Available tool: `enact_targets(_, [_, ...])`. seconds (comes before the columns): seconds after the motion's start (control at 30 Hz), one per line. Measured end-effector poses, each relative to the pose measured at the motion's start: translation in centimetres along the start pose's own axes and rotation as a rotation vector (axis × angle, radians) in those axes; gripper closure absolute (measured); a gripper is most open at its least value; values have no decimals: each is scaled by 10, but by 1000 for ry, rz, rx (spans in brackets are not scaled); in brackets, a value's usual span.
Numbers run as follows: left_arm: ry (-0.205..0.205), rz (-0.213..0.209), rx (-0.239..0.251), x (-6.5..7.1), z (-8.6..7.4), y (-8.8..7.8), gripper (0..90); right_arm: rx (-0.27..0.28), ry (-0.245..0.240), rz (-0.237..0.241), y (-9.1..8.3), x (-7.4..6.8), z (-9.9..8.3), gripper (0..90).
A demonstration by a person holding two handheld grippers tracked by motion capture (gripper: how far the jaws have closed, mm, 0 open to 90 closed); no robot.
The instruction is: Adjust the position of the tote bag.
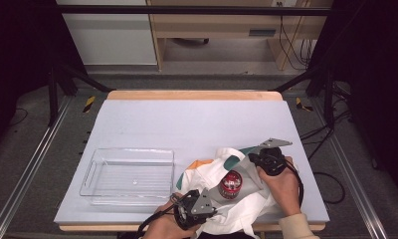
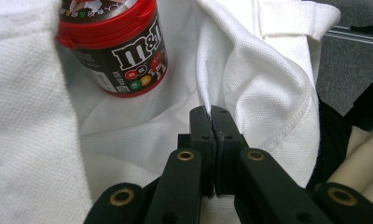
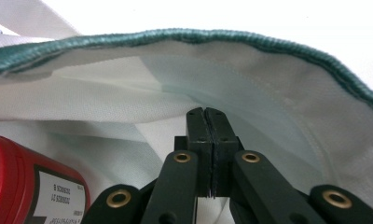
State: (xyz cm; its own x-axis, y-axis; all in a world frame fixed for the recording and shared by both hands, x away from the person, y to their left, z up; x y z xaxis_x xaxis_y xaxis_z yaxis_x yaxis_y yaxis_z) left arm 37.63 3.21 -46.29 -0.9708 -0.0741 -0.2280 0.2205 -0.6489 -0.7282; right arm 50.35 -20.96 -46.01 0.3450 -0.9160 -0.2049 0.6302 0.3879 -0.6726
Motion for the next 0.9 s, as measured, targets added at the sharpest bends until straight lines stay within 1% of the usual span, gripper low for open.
enact_targets(0.13, [-1, -1, 2, 0, -1, 0, 892, 1, -7, -4, 0, 0, 0, 898])
enact_targets(0.2, [1, -1, 1, 0, 0, 0, 892, 0, 2, -2, 1, 0, 0, 897])
enact_targets(0.33, [2, -5, 0, 0, -1, 0, 892, 0, -1, -3, 1, 0, 0, 897])
enact_targets(0.4, [-3, -6, 0, 0, -2, 0, 892, -1, -6, -8, 2, 0, -1, 897])
enact_targets(0.43, [-7, -19, 12, 0, -2, 1, 892, -2, -8, -7, 2, 0, -1, 897])
enact_targets(0.47, [-11, -23, 17, -1, -2, 2, 892, -8, 1, -3, 2, 0, -1, 896])
enact_targets(0.57, [-21, -26, 22, -2, -3, 2, 890, -7, -9, -2, 3, 1, -2, 893])
enact_targets(0.6, [-27, -10, 11, -3, -4, 1, 889, -10, -10, 0, 3, 1, -2, 888])
enact_targets(0.63, [-30, -6, 11, -3, -4, 1, 887, -8, -13, 1, 3, 0, -2, 882])
enact_targets(0.67, [-32, -4, 10, -4, -4, 1, 883, -3, -16, 2, 2, 0, -2, 871])
enact_targets(0.73, [-41, 5, 17, -5, -4, 1, 863, 8, -22, 6, 0, -1, -3, 818])
enact_targets(0.77, [-46, 12, 21, -6, -4, 1, 841, 10, -19, 8, -3, -1, -3, 781])
enact_targets(0.83, [-59, 22, 31, -8, -4, -2, 776, 33, -27, 9, -9, -2, -2, 720])
enact_targets(0.87, [-59, 31, 31, -10, -3, -4, 763, 44, -37, 8, -13, -3, -2, 682])
enact_targets(0.9, [-62, 38, 36, -11, -2, -6, 745, 51, -33, 10, -17, -5, -1, 640])
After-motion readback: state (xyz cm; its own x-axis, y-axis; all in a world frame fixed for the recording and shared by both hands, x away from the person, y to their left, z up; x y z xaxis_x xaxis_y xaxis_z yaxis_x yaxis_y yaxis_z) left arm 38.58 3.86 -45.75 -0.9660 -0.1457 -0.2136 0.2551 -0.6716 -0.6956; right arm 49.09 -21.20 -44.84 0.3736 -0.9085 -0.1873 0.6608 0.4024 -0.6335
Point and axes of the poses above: each handheld gripper's, and its own axes: y roughly forward along the jaws, z roughly out of its top, x roughly to its right, the point moved 3 cm from there along y, roughly forward along the jaws, and after that the axes turned 14 degrees about y, right-handed, at the moved point
